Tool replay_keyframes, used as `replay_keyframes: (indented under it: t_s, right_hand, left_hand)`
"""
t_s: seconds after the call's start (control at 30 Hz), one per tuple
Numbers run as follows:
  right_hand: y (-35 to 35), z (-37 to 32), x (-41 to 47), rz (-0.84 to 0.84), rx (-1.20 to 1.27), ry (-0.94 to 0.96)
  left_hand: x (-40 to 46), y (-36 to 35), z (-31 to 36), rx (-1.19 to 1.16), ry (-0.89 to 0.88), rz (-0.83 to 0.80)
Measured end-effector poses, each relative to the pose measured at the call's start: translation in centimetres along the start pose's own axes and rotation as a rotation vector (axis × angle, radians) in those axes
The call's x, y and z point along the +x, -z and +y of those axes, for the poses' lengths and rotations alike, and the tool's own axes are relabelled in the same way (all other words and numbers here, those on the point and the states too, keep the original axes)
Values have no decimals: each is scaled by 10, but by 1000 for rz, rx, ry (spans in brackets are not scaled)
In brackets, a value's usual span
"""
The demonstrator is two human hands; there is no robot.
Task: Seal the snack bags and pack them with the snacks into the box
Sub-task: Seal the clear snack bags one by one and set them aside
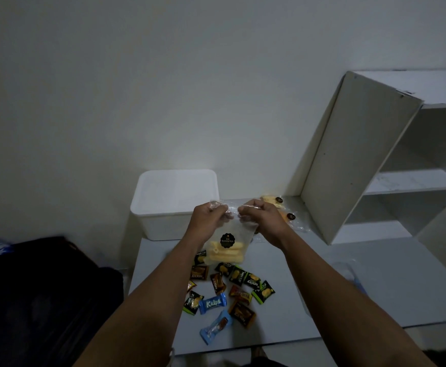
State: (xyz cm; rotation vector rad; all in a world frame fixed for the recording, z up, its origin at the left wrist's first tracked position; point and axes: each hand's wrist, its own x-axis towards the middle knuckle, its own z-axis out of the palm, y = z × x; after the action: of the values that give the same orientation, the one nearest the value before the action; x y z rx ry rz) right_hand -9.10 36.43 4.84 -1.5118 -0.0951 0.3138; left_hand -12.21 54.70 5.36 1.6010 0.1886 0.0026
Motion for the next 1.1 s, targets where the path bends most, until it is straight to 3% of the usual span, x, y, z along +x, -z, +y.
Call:
replay_keyframes:
  t_s: [0.3, 0.53, 0.83, 1.1]
  right_hand:
    - [9, 3, -6, -13, -13, 18]
    - [23, 3, -6, -23, -193, -27]
    - [34, 1, -7, 56, -163, -24]
    - [39, 2, -4, -10, -265, -5]
  left_hand:
    - [-1, -5, 0, 38, -16, -47]
    - [1, -9, -6, 159, -49, -108]
    - [5, -20, -4, 106, -39, -120]
    - [10, -22, -4, 173, -11, -179]
